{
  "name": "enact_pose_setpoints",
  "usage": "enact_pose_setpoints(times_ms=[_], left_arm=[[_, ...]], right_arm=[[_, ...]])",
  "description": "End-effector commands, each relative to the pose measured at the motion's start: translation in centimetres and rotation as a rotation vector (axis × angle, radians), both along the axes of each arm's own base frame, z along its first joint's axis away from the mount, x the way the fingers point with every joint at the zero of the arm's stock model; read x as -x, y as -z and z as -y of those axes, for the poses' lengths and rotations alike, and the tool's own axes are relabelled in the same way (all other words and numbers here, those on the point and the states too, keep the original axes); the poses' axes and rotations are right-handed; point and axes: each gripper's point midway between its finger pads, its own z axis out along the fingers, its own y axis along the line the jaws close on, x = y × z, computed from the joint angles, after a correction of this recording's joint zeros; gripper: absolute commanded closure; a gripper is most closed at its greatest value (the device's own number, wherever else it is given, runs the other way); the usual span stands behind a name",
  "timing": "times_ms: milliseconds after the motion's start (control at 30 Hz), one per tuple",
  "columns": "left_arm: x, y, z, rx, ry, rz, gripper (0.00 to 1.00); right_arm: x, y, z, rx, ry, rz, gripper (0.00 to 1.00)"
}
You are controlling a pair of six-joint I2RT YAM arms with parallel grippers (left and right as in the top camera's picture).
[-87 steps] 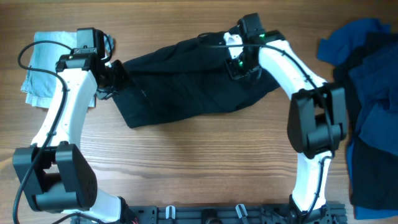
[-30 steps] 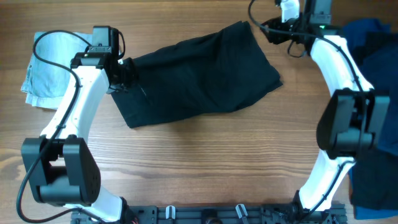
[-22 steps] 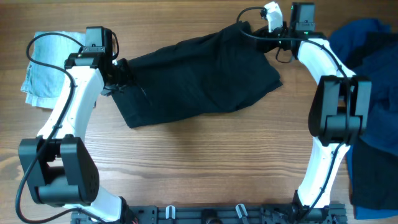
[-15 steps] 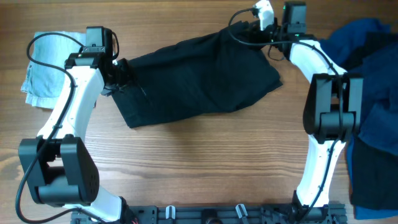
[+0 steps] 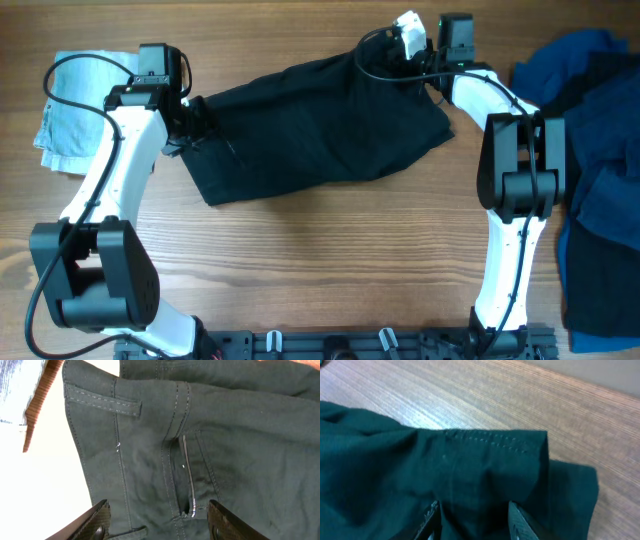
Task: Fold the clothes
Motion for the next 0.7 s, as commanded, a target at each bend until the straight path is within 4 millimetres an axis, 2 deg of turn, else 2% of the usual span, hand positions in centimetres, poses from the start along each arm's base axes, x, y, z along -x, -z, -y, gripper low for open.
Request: enact_pose_setpoints(times_ms=[0, 67, 100, 133, 167, 200, 267, 333, 367, 433, 667], left_arm=[[0.5, 0.6, -0.6, -0.019, -0.003, -0.029, 0.38], [0.7, 0.6, -0.6, -0.019, -0.003, -0.033, 0.38], [0.7, 0.6, -0.6, -0.019, -0.003, -0.033, 0.38], [0.6, 0.6, -0.6, -0.019, -0.003, -0.033, 0.38], [0.6, 0.6, -0.6, -0.019, -0.003, -0.033, 0.38], [0.6, 0.6, -0.6, -0.019, -0.003, -0.033, 0.38], [0.6, 0.6, -0.6, -0.019, -0.003, -0.033, 0.38], [0.7, 0.6, -0.6, -0.019, -0.003, -0.033, 0.38], [0.7, 0.6, -0.6, -0.019, -0.003, -0.034, 0.38], [0.7, 0.6, -0.6, -0.019, -0.003, -0.037, 0.38], [0.8, 0.6, -0.6, -0.019, -0.003, -0.039, 0.38]], right_arm=[[-0.6, 0.3, -0.2, -0.014, 0.008, 0.018, 0.62], [-0.8, 0.0, -0.3, -0.035, 0.018, 0.015, 0.81], [-0.7, -0.2, -0.6, -0.047, 0.004, 0.018, 0.82], [-0.7, -0.3, -0.6, -0.052, 0.001, 0.022, 0.77], [-0.8, -0.4, -0.6, -0.059, 0.010, 0.018, 0.51], [-0.9, -0.5, -0.6, -0.060, 0.017, 0.021, 0.39], [-1.0, -0.6, -0.6, -0.060, 0.017, 0.029, 0.42], [-1.2, -0.5, -0.4, -0.049, 0.024, 0.034, 0.38], [-1.6, -0.3, 0.3, -0.018, 0.065, 0.039, 0.32], [-2.2, -0.3, 1.0, 0.008, 0.105, 0.055, 0.32], [-2.1, 0.0, -0.2, -0.007, 0.076, 0.065, 0.32]])
